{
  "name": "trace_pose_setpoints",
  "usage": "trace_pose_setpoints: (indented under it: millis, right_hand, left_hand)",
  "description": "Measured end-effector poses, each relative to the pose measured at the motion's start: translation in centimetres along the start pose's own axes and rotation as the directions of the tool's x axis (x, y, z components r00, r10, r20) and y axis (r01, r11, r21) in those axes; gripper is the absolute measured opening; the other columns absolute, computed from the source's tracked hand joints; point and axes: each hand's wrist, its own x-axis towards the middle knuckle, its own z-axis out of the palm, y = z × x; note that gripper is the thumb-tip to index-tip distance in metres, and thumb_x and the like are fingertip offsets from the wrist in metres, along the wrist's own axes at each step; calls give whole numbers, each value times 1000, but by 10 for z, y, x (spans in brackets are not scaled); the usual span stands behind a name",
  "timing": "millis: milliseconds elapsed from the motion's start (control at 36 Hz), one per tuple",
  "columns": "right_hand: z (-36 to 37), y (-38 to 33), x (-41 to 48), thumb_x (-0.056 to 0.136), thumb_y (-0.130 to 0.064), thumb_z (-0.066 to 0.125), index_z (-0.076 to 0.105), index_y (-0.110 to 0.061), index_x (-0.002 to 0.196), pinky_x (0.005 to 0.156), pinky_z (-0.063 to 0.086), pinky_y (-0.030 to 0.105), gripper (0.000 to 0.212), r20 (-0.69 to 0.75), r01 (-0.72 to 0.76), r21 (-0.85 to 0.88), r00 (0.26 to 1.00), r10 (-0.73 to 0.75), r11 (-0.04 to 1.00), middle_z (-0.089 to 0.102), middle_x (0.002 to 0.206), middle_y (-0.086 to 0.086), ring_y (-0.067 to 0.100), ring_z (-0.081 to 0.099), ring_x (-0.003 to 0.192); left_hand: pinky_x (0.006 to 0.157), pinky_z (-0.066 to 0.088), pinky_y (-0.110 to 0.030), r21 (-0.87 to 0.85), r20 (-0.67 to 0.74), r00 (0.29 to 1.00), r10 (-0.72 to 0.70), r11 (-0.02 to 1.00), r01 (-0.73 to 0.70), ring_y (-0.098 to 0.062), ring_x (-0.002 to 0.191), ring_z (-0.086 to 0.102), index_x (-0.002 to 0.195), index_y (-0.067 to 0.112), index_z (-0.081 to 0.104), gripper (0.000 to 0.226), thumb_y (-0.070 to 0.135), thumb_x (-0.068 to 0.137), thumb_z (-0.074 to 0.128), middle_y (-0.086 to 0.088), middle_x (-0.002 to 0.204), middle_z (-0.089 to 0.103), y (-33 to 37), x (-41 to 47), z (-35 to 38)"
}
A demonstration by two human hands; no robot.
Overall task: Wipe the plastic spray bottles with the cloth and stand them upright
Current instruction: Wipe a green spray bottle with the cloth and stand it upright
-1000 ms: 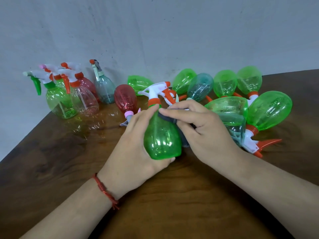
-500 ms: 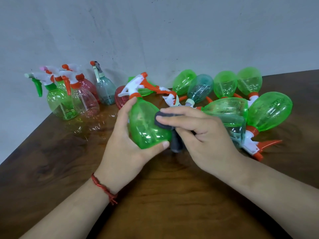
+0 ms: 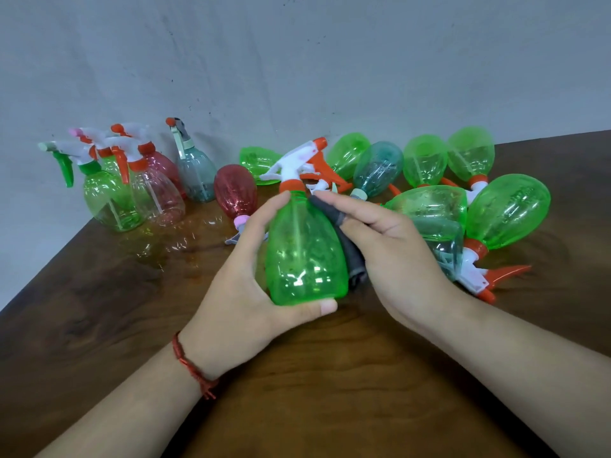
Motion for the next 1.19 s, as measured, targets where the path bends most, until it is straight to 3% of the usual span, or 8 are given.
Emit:
trace_pose_setpoints:
  millis: [167, 333, 472, 583, 722, 889, 1111, 1194]
  right_hand:
    - [2, 0, 1, 106, 6, 47, 77, -16, 121, 109, 53, 39, 40, -25, -87, 194, 995, 94, 977, 78, 124, 2, 19, 71, 122]
    - [0, 2, -1, 107, 7, 47, 78, -13, 119, 83, 60, 22, 39, -24, -95, 146, 995, 100, 985, 80, 116, -1, 12, 76, 108]
    - [-1, 3, 1, 108, 2, 48, 76, -16, 125, 98, 57, 30, 38, 38, -109, 130, 994, 105, 985, 78, 125, -1, 16, 72, 120]
    - [-1, 2, -2, 107, 1, 54, 78, -24, 125, 107, 52, 28, 38, 42, 72, -134, 997, -66, 988, 77, 125, -11, 6, 69, 123]
    - [1, 5, -11, 100, 9, 57, 80, -22, 124, 114, 42, 17, 45, 156, 298, -476, 955, -254, 827, 71, 136, -12, -4, 60, 130]
    - [0, 8, -13, 100, 7, 57, 81, -22, 122, 106, 52, 23, 44, 227, 420, -552, 907, -355, 720, 69, 140, -9, 0, 65, 125]
    - [-2, 5, -3, 107, 2, 55, 80, -23, 123, 94, 56, 19, 39, 63, 111, -278, 993, -97, 954, 76, 124, -14, -4, 69, 113]
    - [-3, 2, 3, 107, 3, 49, 78, -20, 125, 107, 55, 37, 41, 32, -15, -84, 999, 18, 996, 78, 123, -7, 9, 71, 119]
  left_hand:
    - [115, 45, -21, 33, 131, 991, -11, 999, 7, -3, 142, 54, 164, 31, 32, 121, 23, 64, 99, 23, 154, 53, 1, 1, -6]
    - [123, 42, -49, 97, 162, 987, -13, 995, -2, -21, 148, 51, 165, 32, 32, 120, 20, 68, 103, 7, 160, 50, -10, 3, -6]
    - [119, 46, -33, 89, 109, 994, 21, 996, -31, -14, 143, 56, 163, 29, 34, 119, 19, 66, 102, 19, 152, 54, -7, 1, -9]
    - [116, 43, -20, 152, -15, 1000, 24, 988, -22, -1, 142, 53, 164, 32, 34, 119, 29, 65, 101, 30, 152, 49, -5, 3, -8]
    - [118, 47, -42, 159, -181, 983, -27, 986, 56, -7, 140, 57, 161, 39, 36, 118, 35, 64, 102, 13, 154, 56, -18, 9, -16]
    - [118, 48, -41, 180, -254, 964, -72, 976, 120, -7, 138, 57, 161, 40, 35, 115, 41, 66, 102, 17, 153, 52, -21, 11, -16]
    - [116, 49, -44, 104, -73, 996, -59, 992, 67, -5, 139, 58, 162, 39, 35, 120, 33, 64, 105, 23, 150, 56, -10, 4, -4]
    - [118, 48, -37, 66, 18, 999, -31, 997, 30, -5, 139, 58, 163, 35, 34, 122, 29, 64, 105, 25, 149, 56, -3, 1, 2]
